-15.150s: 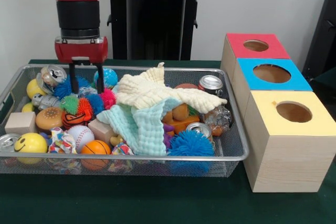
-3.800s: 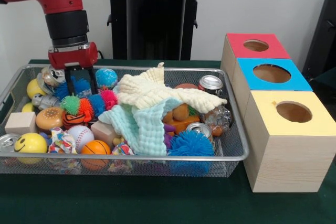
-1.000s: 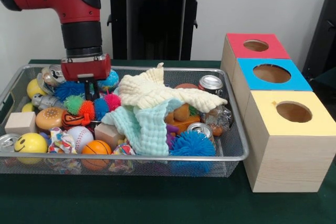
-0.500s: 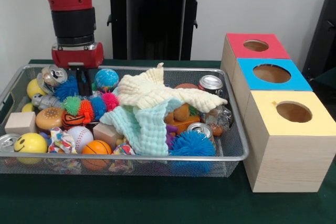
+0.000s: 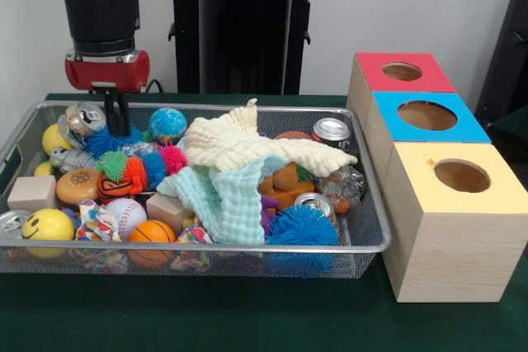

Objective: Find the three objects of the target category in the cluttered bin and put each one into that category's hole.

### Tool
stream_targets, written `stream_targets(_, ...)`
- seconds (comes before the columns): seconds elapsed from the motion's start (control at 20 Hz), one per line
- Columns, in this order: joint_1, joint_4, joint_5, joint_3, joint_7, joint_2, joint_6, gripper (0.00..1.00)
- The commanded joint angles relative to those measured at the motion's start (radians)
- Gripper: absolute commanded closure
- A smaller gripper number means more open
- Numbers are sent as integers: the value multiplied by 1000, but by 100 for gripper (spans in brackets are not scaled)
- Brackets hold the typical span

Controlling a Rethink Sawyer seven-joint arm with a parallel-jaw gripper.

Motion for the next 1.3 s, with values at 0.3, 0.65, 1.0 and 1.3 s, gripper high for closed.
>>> stream_targets(0.3,116,2,-60,-60,80,58,-84,100)
stream_targets(0.65,120,4,-52,-84,71,67,-136,100)
stream_targets(1.0,80,21,-34,-58,42,74,-137,100)
stream_targets(1.3,59,42,-20,-35,42,67,-131,100)
